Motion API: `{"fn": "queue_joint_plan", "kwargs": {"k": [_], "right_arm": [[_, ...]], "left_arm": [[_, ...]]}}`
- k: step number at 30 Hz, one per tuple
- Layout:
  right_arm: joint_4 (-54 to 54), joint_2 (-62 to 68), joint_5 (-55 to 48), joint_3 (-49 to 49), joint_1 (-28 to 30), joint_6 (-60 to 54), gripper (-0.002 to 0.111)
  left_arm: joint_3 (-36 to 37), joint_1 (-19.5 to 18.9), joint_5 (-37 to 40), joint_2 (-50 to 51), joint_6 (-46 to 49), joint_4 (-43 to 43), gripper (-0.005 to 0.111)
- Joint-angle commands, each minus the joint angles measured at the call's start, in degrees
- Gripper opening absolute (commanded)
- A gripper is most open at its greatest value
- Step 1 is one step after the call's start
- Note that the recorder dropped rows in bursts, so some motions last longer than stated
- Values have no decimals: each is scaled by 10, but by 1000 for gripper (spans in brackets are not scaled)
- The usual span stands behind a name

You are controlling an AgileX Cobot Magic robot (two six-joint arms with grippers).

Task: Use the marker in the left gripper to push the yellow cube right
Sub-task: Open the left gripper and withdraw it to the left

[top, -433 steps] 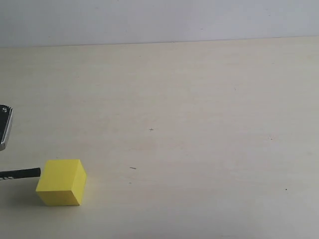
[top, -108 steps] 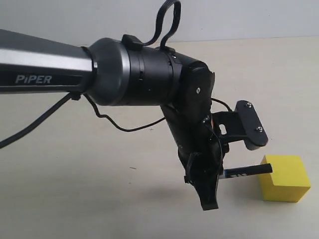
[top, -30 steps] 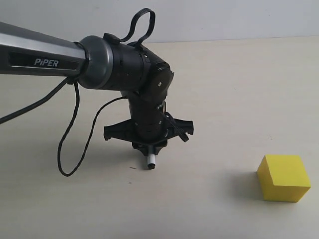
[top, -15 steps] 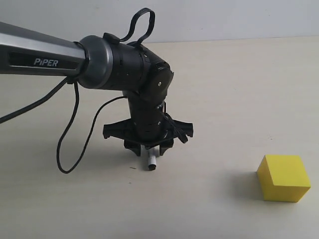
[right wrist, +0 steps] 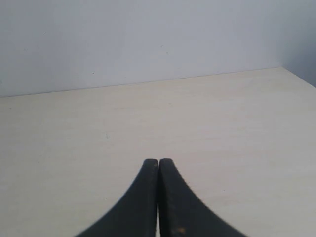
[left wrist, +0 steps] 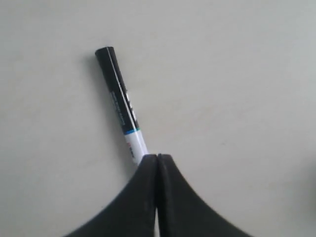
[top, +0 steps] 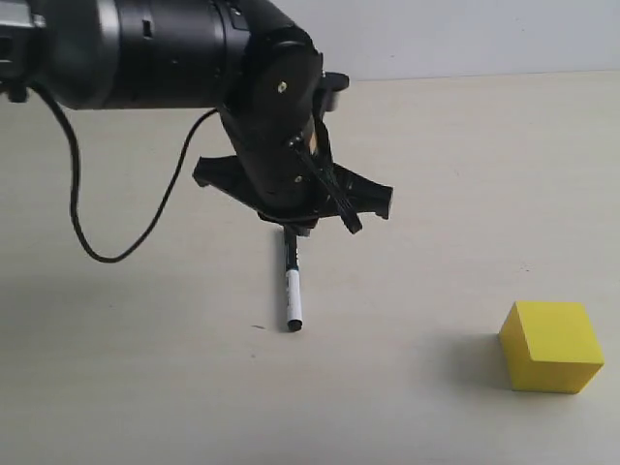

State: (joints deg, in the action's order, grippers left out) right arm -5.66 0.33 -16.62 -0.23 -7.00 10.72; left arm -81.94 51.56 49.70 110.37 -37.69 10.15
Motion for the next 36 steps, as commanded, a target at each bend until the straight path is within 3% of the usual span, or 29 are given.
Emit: {"fn": "queue_joint_plan", "kwargs": {"k": [1,5,10,13,22,34,36], "right_arm": [[-3,-3,4,2,4,-1,0],[-3,-3,4,2,4,-1,0],[-3,-3,4,2,4,-1,0],[-3,-3,4,2,4,-1,0],[-3,-3,4,2,4,-1,0],[-3,-3,4,2,4,-1,0],[-3,-3,4,2,4,-1,0]], "left_arm": [[74,33,-29,-86,17,68,0],[192,65,-166,-190,16,90,0],[400,144,-486,-342,17,138,0],[487,157,-622,-422,17,201,0],[544,157,-583,-567,19,203,0],[544,157,-584,-579,19,209,0],[544,142,-583,-581,35,227,0]]}}
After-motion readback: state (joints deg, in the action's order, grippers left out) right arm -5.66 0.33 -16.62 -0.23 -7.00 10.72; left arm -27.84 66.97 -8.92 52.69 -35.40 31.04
